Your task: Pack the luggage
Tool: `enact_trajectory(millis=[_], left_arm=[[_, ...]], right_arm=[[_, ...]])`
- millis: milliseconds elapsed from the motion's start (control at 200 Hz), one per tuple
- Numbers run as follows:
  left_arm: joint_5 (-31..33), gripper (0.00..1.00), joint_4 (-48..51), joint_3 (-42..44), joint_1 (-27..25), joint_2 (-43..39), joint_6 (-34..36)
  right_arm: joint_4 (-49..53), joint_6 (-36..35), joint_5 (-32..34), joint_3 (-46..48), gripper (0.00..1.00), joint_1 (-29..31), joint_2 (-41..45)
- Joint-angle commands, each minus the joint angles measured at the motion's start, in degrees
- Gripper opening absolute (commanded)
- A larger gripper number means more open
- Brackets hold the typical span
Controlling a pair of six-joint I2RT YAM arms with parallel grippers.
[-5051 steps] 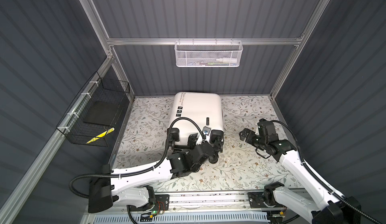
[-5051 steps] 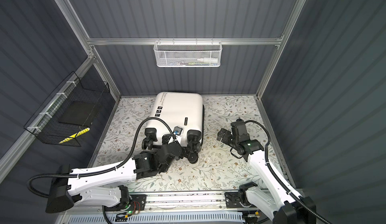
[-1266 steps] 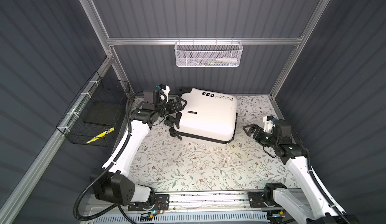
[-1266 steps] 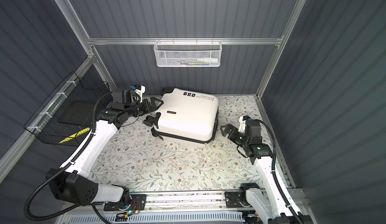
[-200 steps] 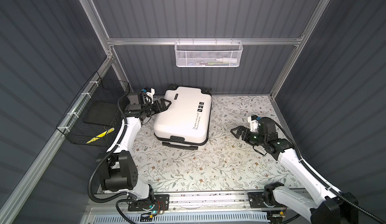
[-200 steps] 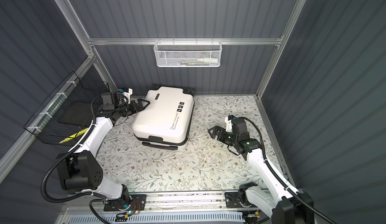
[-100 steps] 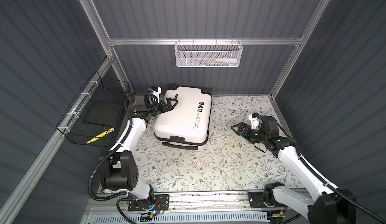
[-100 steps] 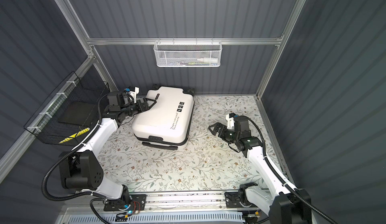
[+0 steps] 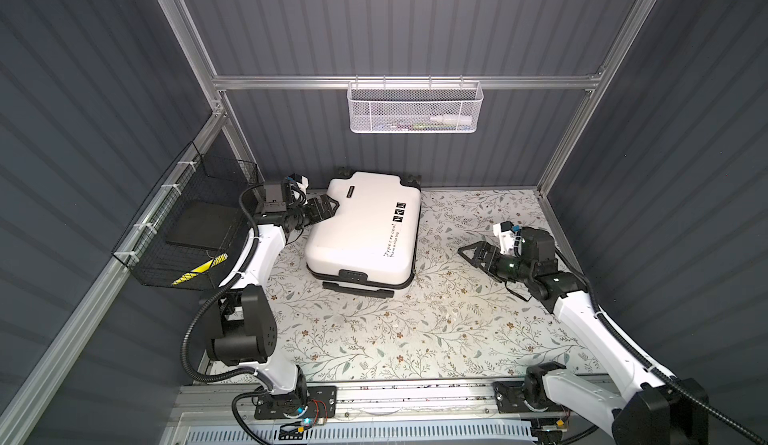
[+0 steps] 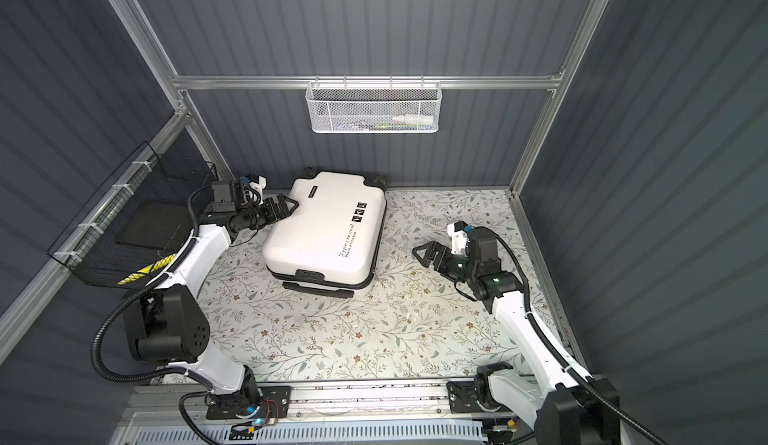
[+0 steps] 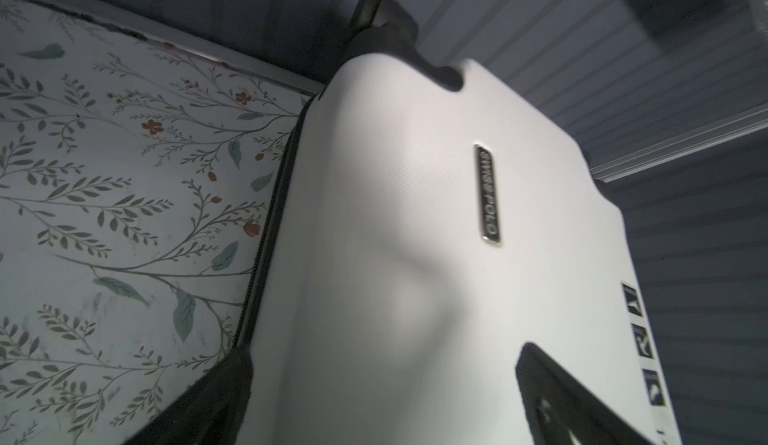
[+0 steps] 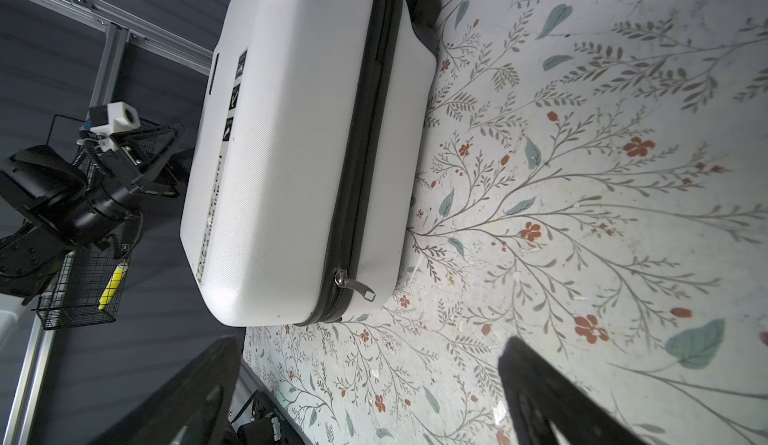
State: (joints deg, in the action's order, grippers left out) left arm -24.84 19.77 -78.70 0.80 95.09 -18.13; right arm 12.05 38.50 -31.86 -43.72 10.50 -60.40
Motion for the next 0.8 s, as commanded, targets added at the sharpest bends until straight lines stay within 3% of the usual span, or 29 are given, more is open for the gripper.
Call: enact_trajectory(millis=[0, 285, 795], left_arm=[[-1.84, 1.0, 1.65, -0.92, -0.22, 0.54, 2.16], [-12.35, 1.0, -5.67, 3.02, -1.14, -1.13, -2.14], [-9.86, 1.0, -14.77, 4.23, -15.27, 0.81, -9.58]], right_arm=[[1.31, -1.32, -1.33, 0.66, 0.99, -0.7, 1.16], [0.53, -1.51, -2.55, 1.86, 0.99, -1.53, 1.47], [-2.56, -1.87, -4.94, -0.7, 0.99, -2.24, -4.2]])
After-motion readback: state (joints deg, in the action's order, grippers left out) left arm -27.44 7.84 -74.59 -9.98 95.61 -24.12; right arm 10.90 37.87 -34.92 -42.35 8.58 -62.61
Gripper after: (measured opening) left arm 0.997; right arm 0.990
